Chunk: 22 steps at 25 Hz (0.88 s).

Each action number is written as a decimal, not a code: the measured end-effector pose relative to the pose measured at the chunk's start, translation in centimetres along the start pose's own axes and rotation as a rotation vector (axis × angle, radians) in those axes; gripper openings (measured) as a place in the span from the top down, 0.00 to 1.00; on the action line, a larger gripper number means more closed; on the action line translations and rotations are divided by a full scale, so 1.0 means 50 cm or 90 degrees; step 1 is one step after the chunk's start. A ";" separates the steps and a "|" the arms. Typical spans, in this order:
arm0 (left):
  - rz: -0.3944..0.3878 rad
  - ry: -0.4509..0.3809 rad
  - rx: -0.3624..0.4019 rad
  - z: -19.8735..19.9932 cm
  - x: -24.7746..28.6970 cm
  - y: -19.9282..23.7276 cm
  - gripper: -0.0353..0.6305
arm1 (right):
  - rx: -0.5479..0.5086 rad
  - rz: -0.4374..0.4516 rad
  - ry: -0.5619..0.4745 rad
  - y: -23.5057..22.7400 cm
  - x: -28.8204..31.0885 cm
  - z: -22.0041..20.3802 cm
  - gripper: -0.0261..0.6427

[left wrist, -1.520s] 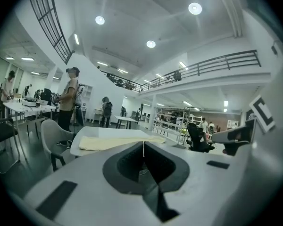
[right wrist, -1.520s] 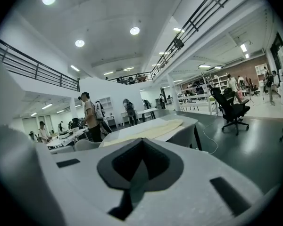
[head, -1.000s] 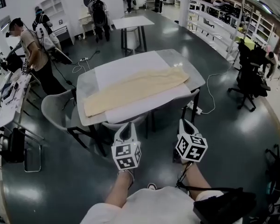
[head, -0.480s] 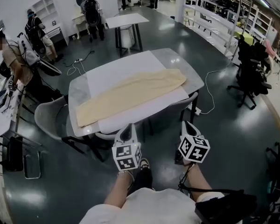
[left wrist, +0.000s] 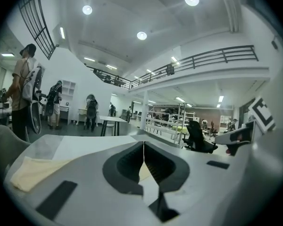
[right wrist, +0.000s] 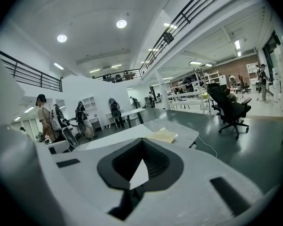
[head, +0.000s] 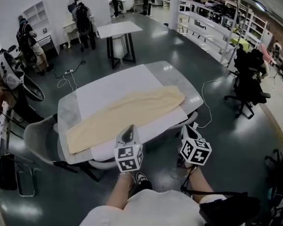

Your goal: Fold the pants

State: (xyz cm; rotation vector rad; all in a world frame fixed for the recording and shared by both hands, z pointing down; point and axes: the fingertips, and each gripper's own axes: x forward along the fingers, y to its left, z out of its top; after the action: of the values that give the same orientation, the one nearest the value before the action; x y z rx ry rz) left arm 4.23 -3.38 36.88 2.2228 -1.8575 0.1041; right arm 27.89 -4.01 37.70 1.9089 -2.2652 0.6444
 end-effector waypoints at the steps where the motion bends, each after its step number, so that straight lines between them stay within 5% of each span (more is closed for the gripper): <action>1: -0.001 0.000 -0.003 0.009 0.033 0.010 0.93 | -0.004 -0.002 0.000 0.000 0.031 0.017 0.97; 11: 0.009 0.014 -0.052 0.040 0.310 0.110 0.93 | -0.052 -0.021 0.016 -0.009 0.298 0.122 0.97; 22: 0.048 0.058 -0.071 -0.012 0.521 0.079 0.93 | -0.072 -0.011 0.052 -0.146 0.503 0.179 0.97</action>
State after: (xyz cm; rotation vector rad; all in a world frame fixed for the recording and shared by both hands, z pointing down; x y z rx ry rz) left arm 5.34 -28.90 43.42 2.0408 -1.8517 0.1106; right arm 31.45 -31.34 40.21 1.8143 -2.1847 0.5675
